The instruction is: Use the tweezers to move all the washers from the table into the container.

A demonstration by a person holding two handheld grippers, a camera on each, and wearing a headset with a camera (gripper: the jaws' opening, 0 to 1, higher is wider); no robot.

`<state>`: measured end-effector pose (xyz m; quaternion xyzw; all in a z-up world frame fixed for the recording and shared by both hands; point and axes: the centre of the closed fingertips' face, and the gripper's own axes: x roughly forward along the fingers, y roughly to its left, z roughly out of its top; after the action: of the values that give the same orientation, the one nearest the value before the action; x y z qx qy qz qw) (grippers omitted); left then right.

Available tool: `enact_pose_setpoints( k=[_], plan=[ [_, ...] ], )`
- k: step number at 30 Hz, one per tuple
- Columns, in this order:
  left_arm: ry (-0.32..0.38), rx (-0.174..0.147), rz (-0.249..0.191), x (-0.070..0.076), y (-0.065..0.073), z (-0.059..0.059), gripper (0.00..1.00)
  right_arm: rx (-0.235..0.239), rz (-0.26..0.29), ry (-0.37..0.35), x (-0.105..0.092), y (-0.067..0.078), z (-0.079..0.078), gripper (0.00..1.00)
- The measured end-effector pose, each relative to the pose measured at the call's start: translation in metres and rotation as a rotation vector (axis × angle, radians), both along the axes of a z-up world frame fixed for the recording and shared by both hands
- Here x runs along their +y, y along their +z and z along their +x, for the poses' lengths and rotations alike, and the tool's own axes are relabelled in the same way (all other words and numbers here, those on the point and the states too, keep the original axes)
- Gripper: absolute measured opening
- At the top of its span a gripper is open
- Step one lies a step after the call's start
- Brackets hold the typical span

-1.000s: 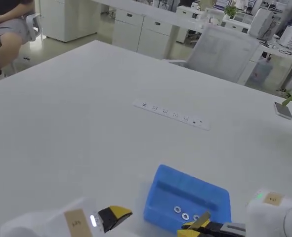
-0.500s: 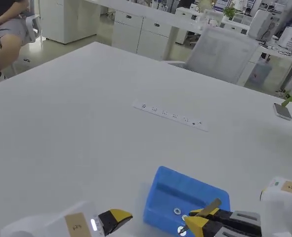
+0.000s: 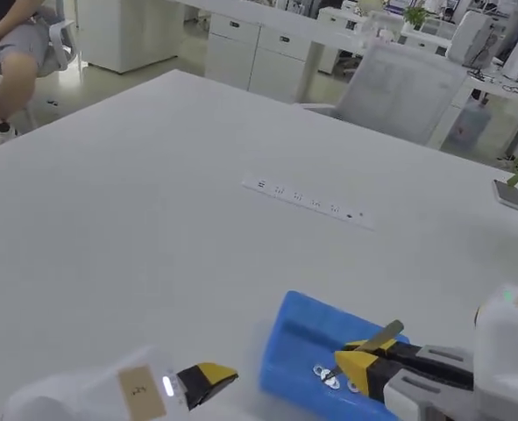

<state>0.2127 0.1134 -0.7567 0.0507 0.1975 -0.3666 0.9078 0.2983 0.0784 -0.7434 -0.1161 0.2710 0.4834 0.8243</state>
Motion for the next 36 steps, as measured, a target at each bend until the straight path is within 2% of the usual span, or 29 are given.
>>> enact_pose_setpoints(
  k=[2, 4, 7, 11, 15, 19, 22, 25, 29, 32, 34, 36],
  plan=[
    [0.008, -0.011, -0.018, 0.000, 0.004, 0.001, 0.64, 0.001, 0.003, 0.000, 0.001, 0.004, 0.002, 0.03],
    [0.017, -0.032, -0.047, 0.000, 0.011, 0.002, 0.65, -0.001, 0.007, 0.001, 0.002, 0.008, 0.004, 0.03],
    [0.026, -0.046, -0.095, -0.002, 0.019, 0.003, 0.68, -0.004, 0.014, 0.004, 0.004, 0.014, 0.007, 0.03],
    [0.050, -0.062, -0.116, 0.001, 0.024, 0.005, 0.71, -0.016, 0.017, 0.018, 0.003, 0.020, 0.012, 0.03],
    [0.084, -0.071, -0.136, 0.004, 0.028, 0.008, 0.74, -0.018, 0.016, 0.031, 0.001, 0.019, 0.015, 0.03],
    [0.122, -0.105, -0.162, 0.006, 0.036, 0.012, 0.81, -0.019, 0.022, 0.060, -0.005, 0.015, 0.018, 0.03],
    [0.165, -0.159, -0.178, 0.011, 0.046, 0.016, 0.86, -0.018, 0.024, 0.080, -0.011, 0.012, 0.020, 0.03],
    [0.194, -0.191, -0.200, 0.015, 0.053, 0.018, 0.89, -0.021, 0.023, 0.099, -0.017, 0.014, 0.018, 0.03],
    [0.214, -0.206, -0.204, 0.018, 0.056, 0.020, 0.89, -0.030, 0.019, 0.090, -0.024, 0.014, 0.023, 0.03],
    [0.204, -0.192, -0.216, 0.016, 0.055, 0.019, 0.89, -0.055, 0.023, 0.029, -0.031, 0.016, 0.034, 0.03],
    [0.200, -0.182, -0.233, 0.017, 0.055, 0.019, 0.89, -0.041, 0.023, -0.030, -0.039, 0.013, 0.041, 0.03],
    [0.200, -0.169, -0.256, 0.019, 0.054, 0.020, 0.89, -0.041, 0.027, -0.057, -0.043, 0.014, 0.045, 0.03]
  ],
)
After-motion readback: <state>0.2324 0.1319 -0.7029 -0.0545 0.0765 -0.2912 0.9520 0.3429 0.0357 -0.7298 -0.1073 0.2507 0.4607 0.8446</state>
